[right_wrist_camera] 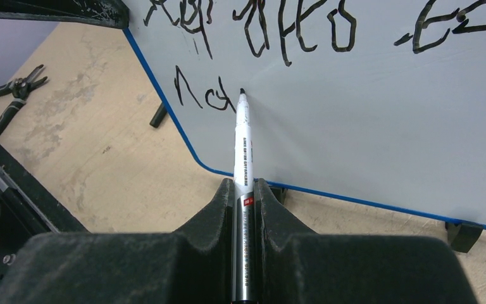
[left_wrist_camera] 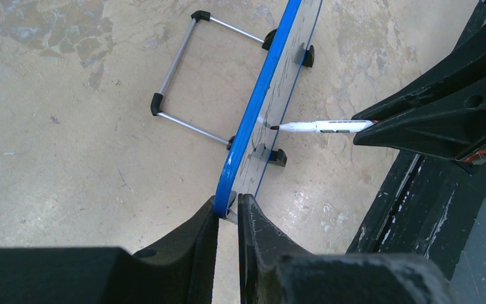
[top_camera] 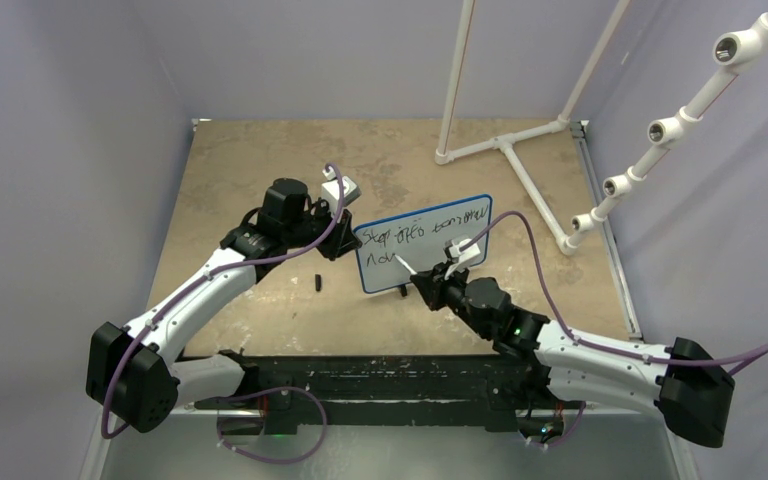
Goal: Write a sentence on the whiteboard
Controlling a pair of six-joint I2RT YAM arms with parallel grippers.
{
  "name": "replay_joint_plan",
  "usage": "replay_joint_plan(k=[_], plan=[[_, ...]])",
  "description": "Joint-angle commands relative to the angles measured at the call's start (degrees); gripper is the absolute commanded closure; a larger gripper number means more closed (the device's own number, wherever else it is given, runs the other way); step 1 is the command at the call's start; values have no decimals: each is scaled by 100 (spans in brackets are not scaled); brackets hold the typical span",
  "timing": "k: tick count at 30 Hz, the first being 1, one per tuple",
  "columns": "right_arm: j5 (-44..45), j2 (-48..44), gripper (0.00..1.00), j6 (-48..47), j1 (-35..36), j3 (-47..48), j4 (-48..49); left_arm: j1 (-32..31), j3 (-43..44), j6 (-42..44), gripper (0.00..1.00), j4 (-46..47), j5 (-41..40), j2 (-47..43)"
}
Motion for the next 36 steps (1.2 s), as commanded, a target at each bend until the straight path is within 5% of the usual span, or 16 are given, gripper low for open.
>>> replay_joint_plan(k=[1, 36], plan=[[366, 41, 100, -108, -25, 255, 232, -3, -25, 35, 84, 115, 215, -97], [233, 116, 100, 580, -24, -65, -355, -3, -30, 29, 84, 128, 215, -123]])
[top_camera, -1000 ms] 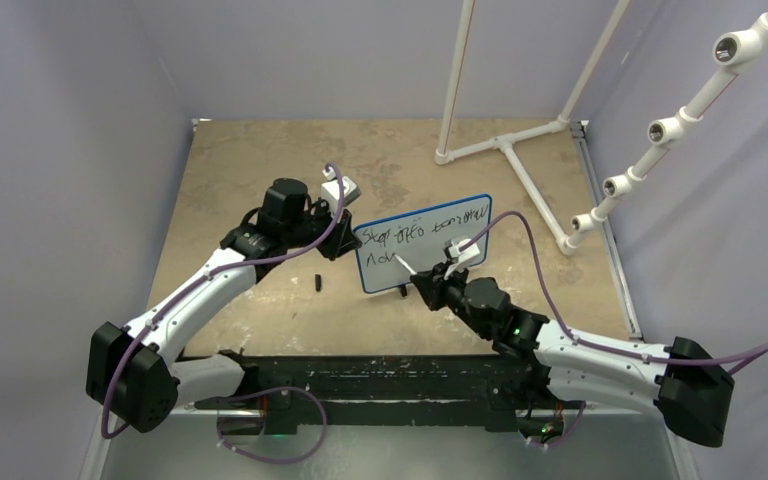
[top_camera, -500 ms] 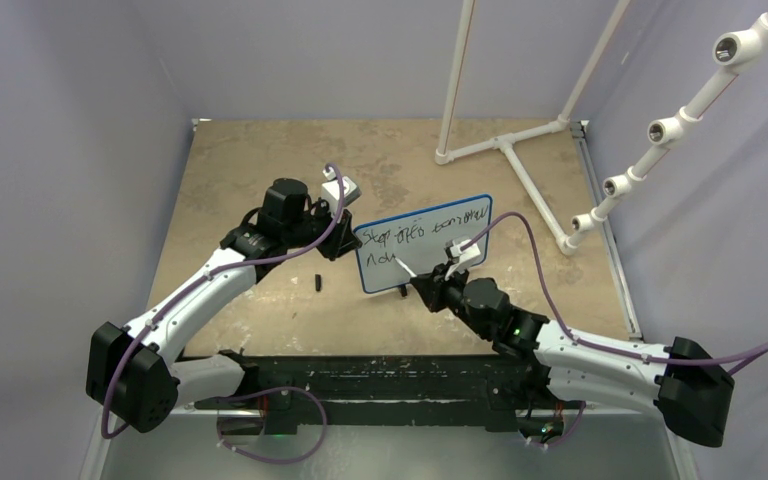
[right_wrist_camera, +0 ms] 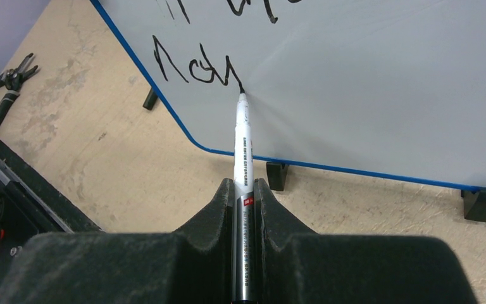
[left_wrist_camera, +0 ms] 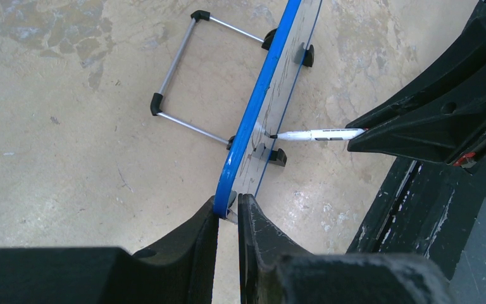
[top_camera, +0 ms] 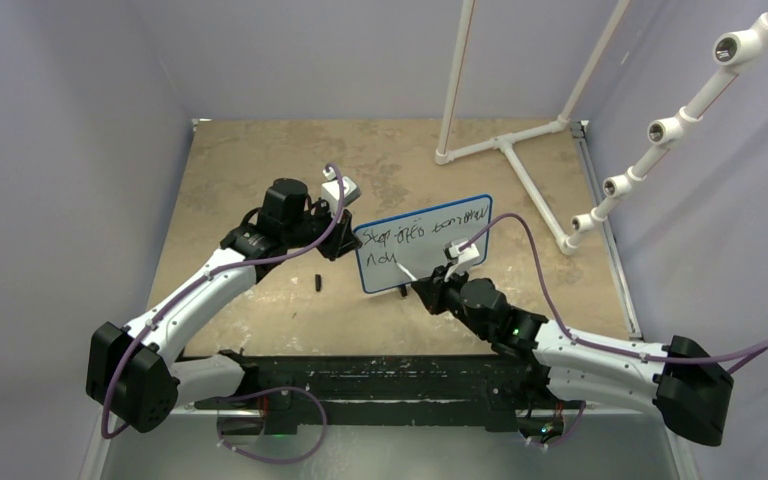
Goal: Write a sentence on the whiteboard
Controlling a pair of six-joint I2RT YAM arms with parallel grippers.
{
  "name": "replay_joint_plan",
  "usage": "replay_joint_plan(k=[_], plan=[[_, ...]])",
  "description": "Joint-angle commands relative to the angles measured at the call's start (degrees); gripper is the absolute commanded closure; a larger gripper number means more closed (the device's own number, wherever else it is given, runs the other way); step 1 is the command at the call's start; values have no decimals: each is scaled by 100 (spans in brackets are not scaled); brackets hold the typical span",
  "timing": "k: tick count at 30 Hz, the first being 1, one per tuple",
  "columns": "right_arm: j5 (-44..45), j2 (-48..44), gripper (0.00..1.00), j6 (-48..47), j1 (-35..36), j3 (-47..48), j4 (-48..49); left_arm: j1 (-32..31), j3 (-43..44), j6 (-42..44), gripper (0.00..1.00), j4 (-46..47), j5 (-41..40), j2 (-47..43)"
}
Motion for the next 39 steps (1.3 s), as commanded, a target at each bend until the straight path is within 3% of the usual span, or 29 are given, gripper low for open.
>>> replay_joint_plan(k=[1, 39], plan=[[275, 7, 100, 54, -25, -24, -31, 1, -26, 31, 84, 128, 213, -123], [634, -520, 100, -475, -25, 153, 529, -3, -35, 21, 83, 125, 238, -114]])
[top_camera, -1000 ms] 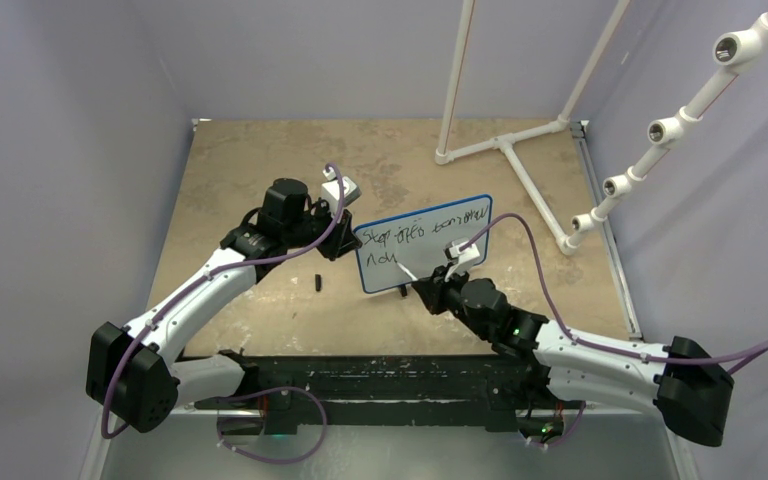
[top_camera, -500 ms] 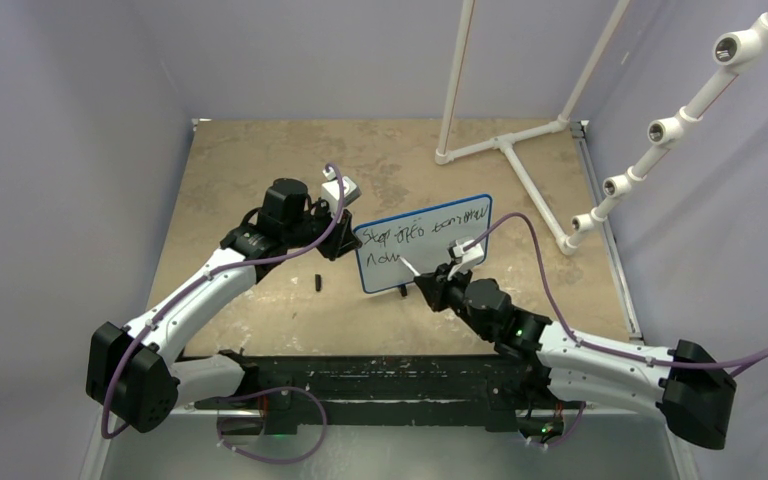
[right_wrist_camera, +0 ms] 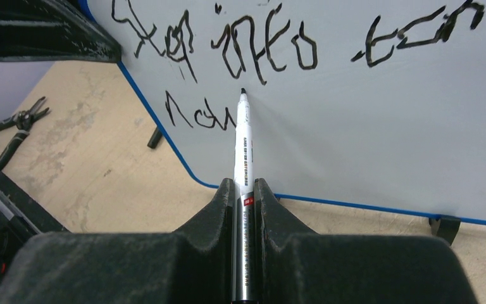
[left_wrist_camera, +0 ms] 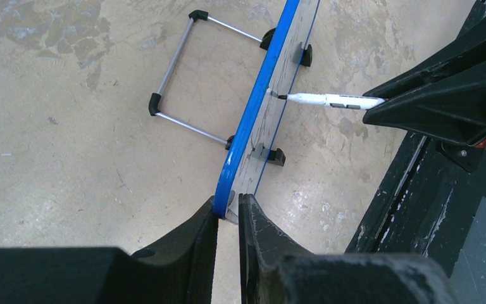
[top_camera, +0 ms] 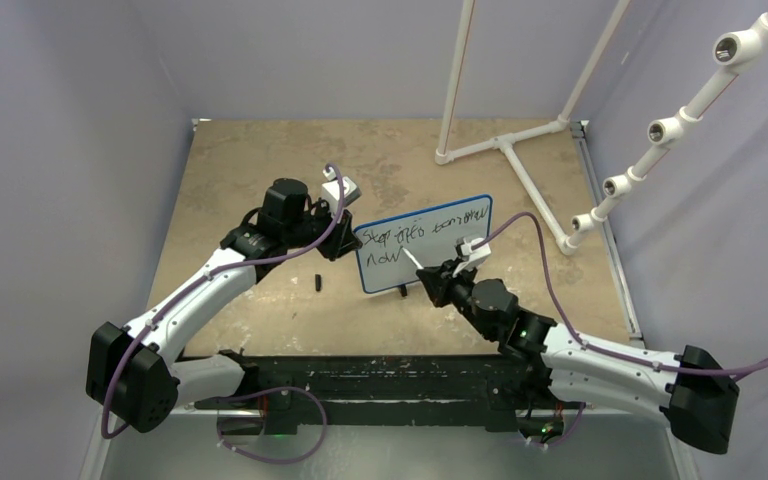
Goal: Write a sentence on the whiteboard
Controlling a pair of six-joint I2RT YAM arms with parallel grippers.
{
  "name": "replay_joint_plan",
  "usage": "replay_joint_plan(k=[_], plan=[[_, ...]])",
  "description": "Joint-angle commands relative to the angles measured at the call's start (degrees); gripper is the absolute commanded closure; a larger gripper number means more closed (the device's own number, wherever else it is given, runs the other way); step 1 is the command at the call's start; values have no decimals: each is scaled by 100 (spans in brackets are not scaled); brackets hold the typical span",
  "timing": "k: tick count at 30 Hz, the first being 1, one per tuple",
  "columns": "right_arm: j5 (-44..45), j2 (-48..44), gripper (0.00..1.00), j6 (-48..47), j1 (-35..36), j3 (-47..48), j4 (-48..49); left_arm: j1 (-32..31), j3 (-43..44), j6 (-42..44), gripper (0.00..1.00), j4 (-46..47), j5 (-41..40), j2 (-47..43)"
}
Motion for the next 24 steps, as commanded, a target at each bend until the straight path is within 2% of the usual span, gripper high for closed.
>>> replay_joint_plan(k=[1, 16, 24], plan=[[258, -71, 100, -154, -28, 164, 336, -3, -26, 23, 83, 120, 217, -114], [-476, -417, 100, -6, -28, -181, 139, -3, -41, -20, 81, 146, 195, -132], [-391, -243, 100, 261, -19, -213, -158, -3, -41, -29, 81, 147, 173, -114]])
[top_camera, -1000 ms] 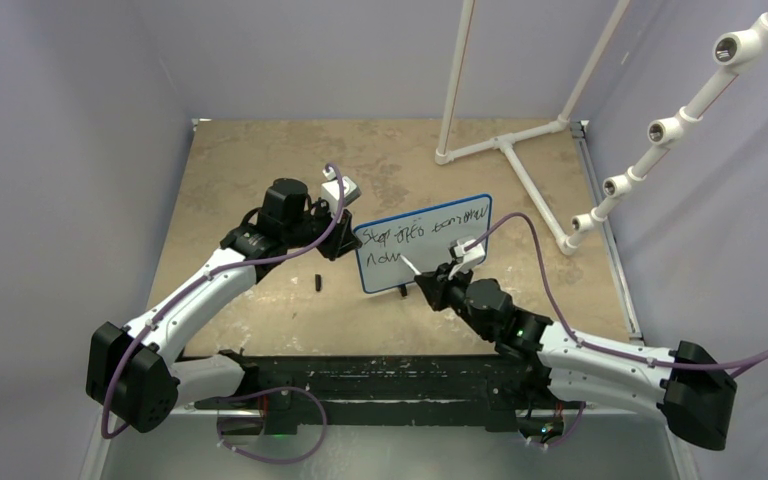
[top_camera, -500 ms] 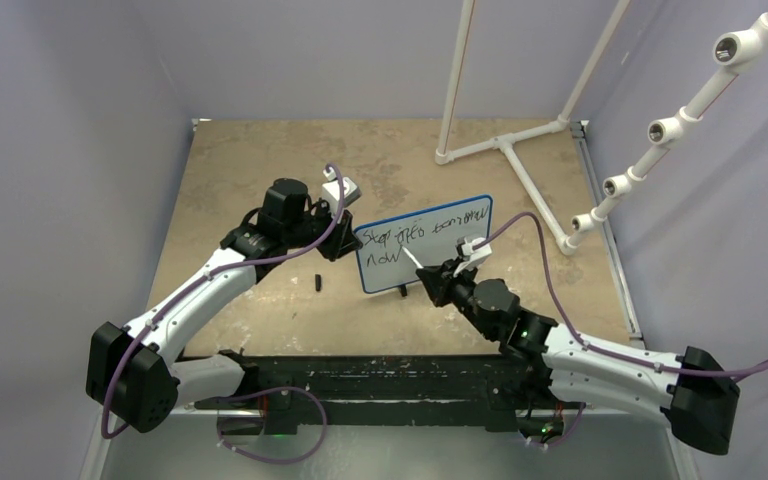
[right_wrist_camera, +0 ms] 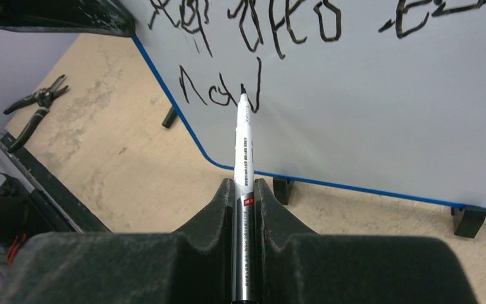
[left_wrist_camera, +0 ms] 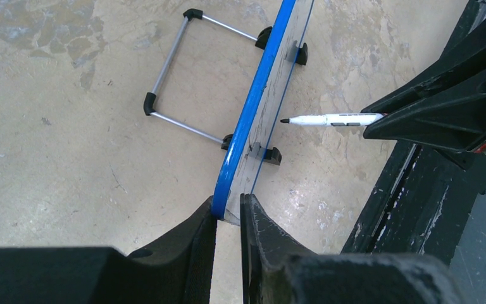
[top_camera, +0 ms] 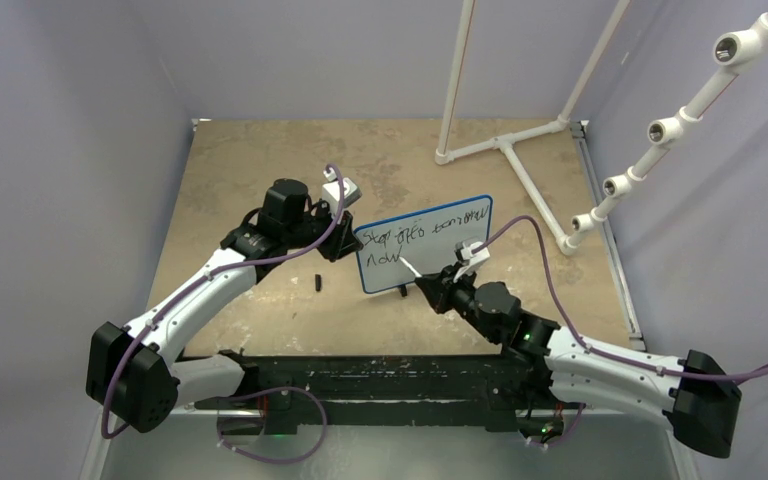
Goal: Write a sentence on the whiteboard
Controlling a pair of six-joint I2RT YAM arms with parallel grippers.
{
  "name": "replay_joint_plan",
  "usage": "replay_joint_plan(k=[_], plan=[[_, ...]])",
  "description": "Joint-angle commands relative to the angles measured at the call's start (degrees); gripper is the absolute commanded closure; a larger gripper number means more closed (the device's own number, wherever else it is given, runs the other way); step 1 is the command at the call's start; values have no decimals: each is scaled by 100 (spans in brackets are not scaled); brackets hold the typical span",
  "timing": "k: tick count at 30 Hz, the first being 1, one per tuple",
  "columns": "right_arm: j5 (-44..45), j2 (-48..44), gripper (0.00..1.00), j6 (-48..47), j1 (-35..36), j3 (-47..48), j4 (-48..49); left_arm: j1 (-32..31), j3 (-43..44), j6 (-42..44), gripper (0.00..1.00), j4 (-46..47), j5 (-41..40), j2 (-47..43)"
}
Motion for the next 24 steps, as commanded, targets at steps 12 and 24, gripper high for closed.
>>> replay_joint_plan(k=[12, 24], plan=[[395, 336, 100, 307, -12, 28, -99, -3, -21, -26, 81, 147, 104, -95], [527, 466, 100, 357, -12, 72, -99, -3, -19, -19, 81, 146, 121, -103]])
